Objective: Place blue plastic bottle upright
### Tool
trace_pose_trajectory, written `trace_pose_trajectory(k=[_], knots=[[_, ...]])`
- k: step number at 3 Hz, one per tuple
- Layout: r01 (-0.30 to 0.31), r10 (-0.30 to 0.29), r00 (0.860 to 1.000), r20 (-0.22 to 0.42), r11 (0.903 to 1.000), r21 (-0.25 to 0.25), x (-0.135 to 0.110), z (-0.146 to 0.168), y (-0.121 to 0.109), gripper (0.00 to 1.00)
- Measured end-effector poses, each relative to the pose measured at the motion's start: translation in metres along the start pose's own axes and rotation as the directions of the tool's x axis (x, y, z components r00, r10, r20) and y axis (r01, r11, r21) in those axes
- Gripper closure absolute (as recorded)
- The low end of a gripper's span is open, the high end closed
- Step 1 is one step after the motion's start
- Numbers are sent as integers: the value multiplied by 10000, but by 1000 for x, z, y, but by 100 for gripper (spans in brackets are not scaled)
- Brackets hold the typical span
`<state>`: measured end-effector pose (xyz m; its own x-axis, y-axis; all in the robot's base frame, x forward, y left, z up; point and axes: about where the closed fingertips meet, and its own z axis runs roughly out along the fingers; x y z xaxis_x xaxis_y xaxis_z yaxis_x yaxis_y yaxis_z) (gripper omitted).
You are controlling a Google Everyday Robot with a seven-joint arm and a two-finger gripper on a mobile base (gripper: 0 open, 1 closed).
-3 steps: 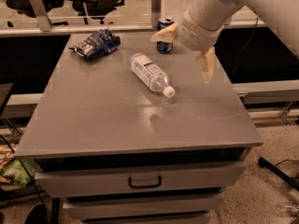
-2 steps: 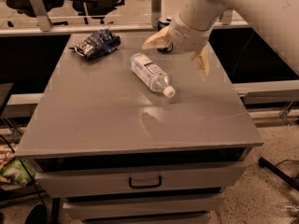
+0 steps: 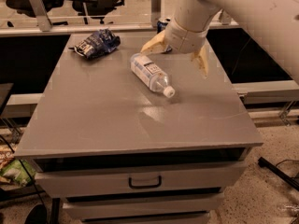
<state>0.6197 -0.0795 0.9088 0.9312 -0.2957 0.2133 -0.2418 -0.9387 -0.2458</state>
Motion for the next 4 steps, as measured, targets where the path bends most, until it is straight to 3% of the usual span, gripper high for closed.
trace_pose_trajectory(k=[1,2,3,4], knots=[[604,-604,9982,30,9982,-37,0,-1,0,0],[1756,-1756,9841,251,9845,15,1,7,-6,0],[2923,-2927,9535,711,9562,169,-1,22,-19,0],[3854,-3859,9139,1257,9223,292,-4,39,-29,0]])
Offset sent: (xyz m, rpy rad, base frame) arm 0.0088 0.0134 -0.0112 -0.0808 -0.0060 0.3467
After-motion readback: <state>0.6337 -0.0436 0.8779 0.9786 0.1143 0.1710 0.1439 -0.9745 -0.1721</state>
